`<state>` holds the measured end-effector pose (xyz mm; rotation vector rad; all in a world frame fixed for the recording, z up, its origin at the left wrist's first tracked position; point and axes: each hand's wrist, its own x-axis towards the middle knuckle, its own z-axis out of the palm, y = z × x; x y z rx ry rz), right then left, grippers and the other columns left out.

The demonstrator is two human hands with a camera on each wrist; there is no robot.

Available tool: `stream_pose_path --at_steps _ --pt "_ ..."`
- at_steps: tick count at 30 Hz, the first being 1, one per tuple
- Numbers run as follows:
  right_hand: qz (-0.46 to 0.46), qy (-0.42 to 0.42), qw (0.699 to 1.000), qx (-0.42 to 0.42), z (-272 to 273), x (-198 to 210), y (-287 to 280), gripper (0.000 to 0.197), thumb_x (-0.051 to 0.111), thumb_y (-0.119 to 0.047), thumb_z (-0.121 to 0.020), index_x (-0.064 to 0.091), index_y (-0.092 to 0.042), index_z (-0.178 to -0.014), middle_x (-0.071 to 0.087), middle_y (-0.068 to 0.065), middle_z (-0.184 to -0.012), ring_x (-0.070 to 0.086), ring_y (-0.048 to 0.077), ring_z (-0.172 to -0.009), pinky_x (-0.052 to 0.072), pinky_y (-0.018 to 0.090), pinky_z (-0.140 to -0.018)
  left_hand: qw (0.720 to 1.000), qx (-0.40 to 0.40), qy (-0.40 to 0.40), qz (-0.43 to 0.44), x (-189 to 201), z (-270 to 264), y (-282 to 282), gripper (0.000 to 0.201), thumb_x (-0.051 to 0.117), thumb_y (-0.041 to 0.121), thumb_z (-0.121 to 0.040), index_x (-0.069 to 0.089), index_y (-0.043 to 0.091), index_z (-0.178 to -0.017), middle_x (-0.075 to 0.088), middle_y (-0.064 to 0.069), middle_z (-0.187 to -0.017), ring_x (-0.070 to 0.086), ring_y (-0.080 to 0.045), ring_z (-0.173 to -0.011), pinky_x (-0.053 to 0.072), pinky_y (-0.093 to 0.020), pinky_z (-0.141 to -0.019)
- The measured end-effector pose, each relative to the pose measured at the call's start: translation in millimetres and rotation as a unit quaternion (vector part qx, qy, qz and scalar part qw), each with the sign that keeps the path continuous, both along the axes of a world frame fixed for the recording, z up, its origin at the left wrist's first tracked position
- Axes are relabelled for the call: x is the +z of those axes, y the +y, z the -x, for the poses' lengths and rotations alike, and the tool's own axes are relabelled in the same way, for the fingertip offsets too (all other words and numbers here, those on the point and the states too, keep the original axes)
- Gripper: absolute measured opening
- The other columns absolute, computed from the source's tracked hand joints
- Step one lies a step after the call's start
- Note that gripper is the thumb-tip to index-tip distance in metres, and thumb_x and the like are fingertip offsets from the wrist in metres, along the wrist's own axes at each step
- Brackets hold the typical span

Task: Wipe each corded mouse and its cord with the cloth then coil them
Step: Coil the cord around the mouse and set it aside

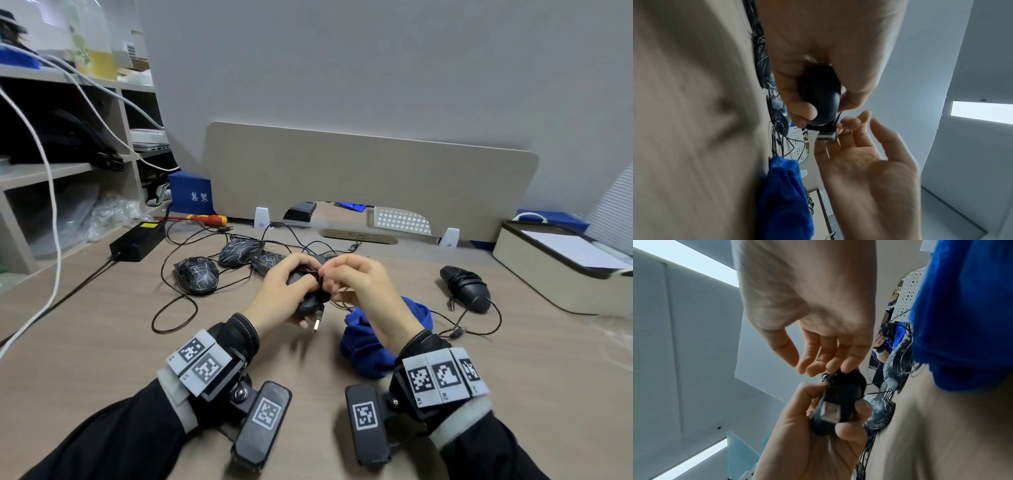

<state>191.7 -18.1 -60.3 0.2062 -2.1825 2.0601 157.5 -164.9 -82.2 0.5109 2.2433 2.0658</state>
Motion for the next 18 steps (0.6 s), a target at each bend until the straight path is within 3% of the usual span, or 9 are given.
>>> stream_pose_path --at_steps 3,7,9,11,15,16,18 --pt "-0.092 -0.018 0.995 -0.028 4.1 -0.3 2.4 0.017 0.064 -0.009 -0.092 0.069 -0.016 -0.078 0.059 -0.008 -0.061 0.052 0.002 -0.056 0.044 0.018 -0.056 0.999 -0.048 -0.013 0.011 1.5 -6.4 5.0 0.03 0.051 0.002 -0.094 0.058 0.027 -0.109 0.06 -0.006 -0.105 0.066 -0.014 -0.061 0.052 -0.032 -0.039" --pt "-0.094 -0.06 0.992 -0.062 2.9 6.6 18.8 0.016 0.064 -0.01 -0.092 0.066 -0.014 -0.078 0.053 -0.005 -0.059 0.046 0.007 -0.054 0.043 0.02 -0.053 0.98 -0.093 -0.125 -0.123 7.8 -11.2 13.2 0.045 0.036 0.002 -0.099 0.046 0.028 -0.134 0.056 -0.01 -0.131 0.072 -0.028 -0.074 0.057 -0.041 -0.047" --pt "-0.065 -0.072 0.993 -0.069 -1.2 12.7 29.9 0.011 0.063 -0.01 -0.092 0.066 -0.011 -0.082 0.049 -0.002 -0.06 0.043 0.011 -0.055 0.042 0.025 -0.057 0.973 -0.098 -0.142 -0.154 10.9 -15.7 20.7 0.037 0.039 0.006 -0.101 0.05 0.02 -0.133 0.062 -0.015 -0.126 0.072 -0.032 -0.074 0.059 -0.042 -0.054" --pt "-0.053 -0.075 0.993 -0.071 -7.6 17.5 39.6 0.008 0.062 -0.01 -0.091 0.065 -0.011 -0.084 0.049 -0.001 -0.06 0.044 0.013 -0.056 0.044 0.028 -0.062 0.968 -0.104 -0.15 -0.172 14.5 -19.5 29.0 0.029 0.048 0.011 -0.101 0.056 0.013 -0.129 0.065 -0.017 -0.117 0.069 -0.032 -0.08 0.06 -0.046 -0.07" --pt "-0.047 -0.08 0.994 -0.063 -26.2 33.6 62.5 0.01 0.062 -0.01 -0.09 0.063 -0.012 -0.08 0.052 0.0 -0.06 0.047 0.012 -0.055 0.045 0.028 -0.06 0.948 -0.126 -0.218 -0.197 26.7 -26.8 47.8 0.026 0.06 0.018 -0.094 0.058 0.012 -0.119 0.066 -0.015 -0.099 0.062 -0.03 -0.085 0.048 -0.056 -0.097" --pt "-0.061 -0.074 0.992 -0.08 -29.9 39.0 71.5 0.011 0.062 -0.01 -0.091 0.064 -0.012 -0.08 0.053 0.0 -0.06 0.048 0.012 -0.054 0.044 0.026 -0.058 0.947 -0.13 -0.227 -0.187 30.8 -28.3 53.6 0.024 0.06 0.019 -0.093 0.059 0.012 -0.116 0.066 -0.014 -0.096 0.063 -0.028 -0.082 0.049 -0.054 -0.096" --pt "-0.081 -0.047 0.98 -0.174 -32.2 46.1 97.0 0.015 0.062 -0.01 -0.09 0.065 -0.011 -0.076 0.057 0.0 -0.061 0.05 0.013 -0.056 0.043 0.021 -0.054 0.955 -0.12 -0.228 -0.145 39.2 -30.7 65.9 0.018 0.063 0.019 -0.091 0.062 0.01 -0.106 0.063 -0.014 -0.093 0.064 -0.024 -0.07 0.058 -0.044 -0.078"
